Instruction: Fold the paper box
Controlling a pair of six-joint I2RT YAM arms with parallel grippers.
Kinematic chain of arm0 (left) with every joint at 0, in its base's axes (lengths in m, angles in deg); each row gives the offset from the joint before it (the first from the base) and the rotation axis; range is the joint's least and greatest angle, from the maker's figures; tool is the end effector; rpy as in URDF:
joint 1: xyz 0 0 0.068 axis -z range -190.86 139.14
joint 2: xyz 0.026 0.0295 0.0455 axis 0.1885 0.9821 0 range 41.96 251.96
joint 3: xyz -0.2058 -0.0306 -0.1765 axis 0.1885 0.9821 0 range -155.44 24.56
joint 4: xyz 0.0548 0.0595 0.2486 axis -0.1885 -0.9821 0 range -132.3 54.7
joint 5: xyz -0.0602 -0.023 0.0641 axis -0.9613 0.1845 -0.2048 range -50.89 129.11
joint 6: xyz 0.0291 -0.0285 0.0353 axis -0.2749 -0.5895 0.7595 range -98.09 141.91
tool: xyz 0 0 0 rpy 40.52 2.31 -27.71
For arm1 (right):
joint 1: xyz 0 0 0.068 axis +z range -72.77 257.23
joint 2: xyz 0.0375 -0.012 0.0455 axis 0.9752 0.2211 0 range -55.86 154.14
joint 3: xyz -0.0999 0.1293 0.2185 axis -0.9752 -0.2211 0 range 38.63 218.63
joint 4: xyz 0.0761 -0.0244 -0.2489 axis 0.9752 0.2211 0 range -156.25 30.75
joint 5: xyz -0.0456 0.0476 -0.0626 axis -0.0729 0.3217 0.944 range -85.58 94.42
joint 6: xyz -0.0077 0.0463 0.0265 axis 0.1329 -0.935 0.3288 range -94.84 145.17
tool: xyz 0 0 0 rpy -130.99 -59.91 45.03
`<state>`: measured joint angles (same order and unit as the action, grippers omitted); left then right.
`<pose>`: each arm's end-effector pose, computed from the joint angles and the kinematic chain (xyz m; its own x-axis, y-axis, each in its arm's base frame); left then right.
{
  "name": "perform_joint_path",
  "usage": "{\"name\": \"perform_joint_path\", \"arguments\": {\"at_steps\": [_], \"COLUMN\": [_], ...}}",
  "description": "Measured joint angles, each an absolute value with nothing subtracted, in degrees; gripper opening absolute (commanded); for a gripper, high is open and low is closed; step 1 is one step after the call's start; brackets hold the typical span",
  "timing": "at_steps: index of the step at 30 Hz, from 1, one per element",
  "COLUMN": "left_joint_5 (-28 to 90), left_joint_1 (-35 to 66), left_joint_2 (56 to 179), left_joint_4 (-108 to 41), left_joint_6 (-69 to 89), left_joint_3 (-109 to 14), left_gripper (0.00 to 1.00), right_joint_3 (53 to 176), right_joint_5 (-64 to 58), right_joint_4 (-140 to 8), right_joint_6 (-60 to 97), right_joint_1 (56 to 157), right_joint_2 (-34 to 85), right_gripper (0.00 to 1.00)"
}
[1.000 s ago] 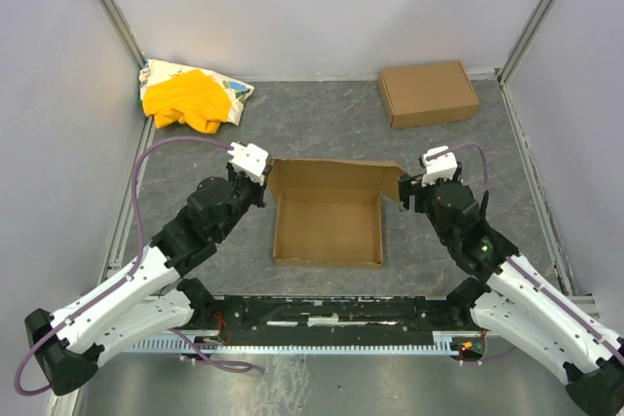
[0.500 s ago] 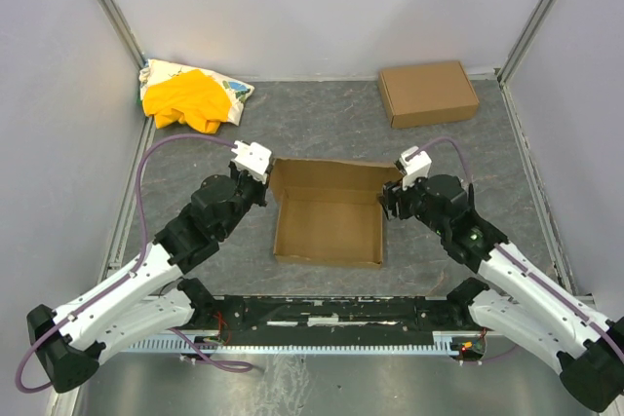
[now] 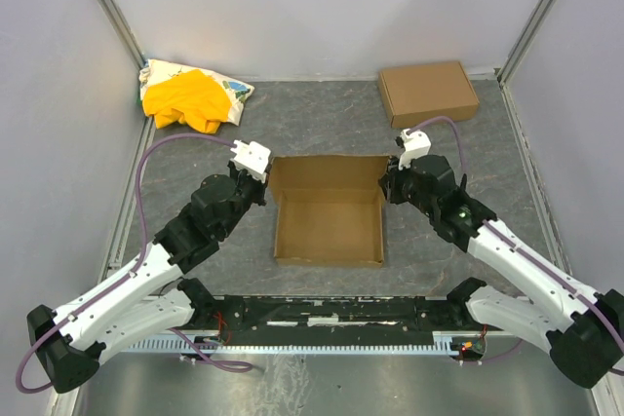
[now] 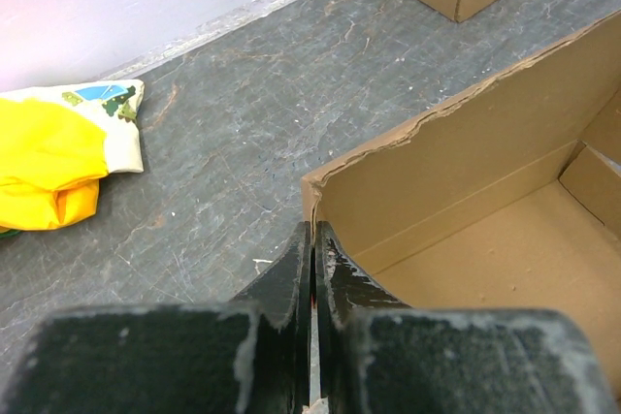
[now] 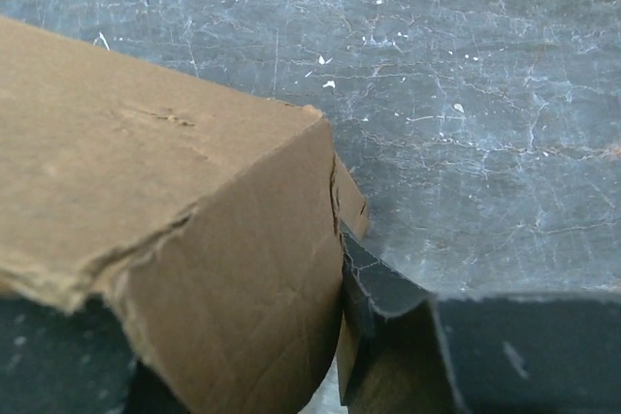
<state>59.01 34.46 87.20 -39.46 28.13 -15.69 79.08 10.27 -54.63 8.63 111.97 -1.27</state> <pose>0.1417 -0.1263 0.3224 -0.0643 0.2100 -0.9756 0.4419 0.8825 0.1609 0.1810 0.1210 0.2794 -0.4823 0.0101 -0.8760 -0.3696 0.9042 0.2139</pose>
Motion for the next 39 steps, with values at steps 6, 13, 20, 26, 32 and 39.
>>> {"name": "perform_joint_path", "arguments": {"at_steps": [6, 13, 20, 26, 32, 39], "left_joint_5": [59.0, 59.0, 56.5, 52.6, 50.5, 49.4], "left_joint_1": [34.5, 34.5, 34.5, 34.5, 34.5, 34.5], "left_joint_2": [87.2, 86.6, 84.6, 81.4, 80.2, 81.3], "left_joint_4": [-39.4, -39.4, -39.9, -40.7, -40.8, -41.5], "left_joint_6": [28.1, 28.1, 24.2, 18.7, 14.2, 11.2], "left_joint_3": [-15.7, -15.7, -15.7, -15.2, -12.8, -11.3], "left_gripper": [0.03, 0.03, 0.1, 0.26, 0.37, 0.37], "right_joint_3": [82.1, 83.7, 82.4, 78.2, 75.4, 75.4], "right_joint_5": [11.6, 12.2, 11.4, 9.5, 10.1, 12.3], "right_joint_4": [-54.2, -54.0, -53.3, -54.0, -55.0, -54.6], "right_joint_6": [3.1, 0.3, 0.3, -0.2, -0.3, 0.5], "right_joint_1": [111.7, 111.4, 111.4, 111.5, 111.7, 112.2], "right_joint_2": [3.0, 5.3, 3.3, -1.9, -5.2, -5.3], "right_gripper": [0.28, 0.25, 0.25, 0.22, 0.21, 0.19]}}
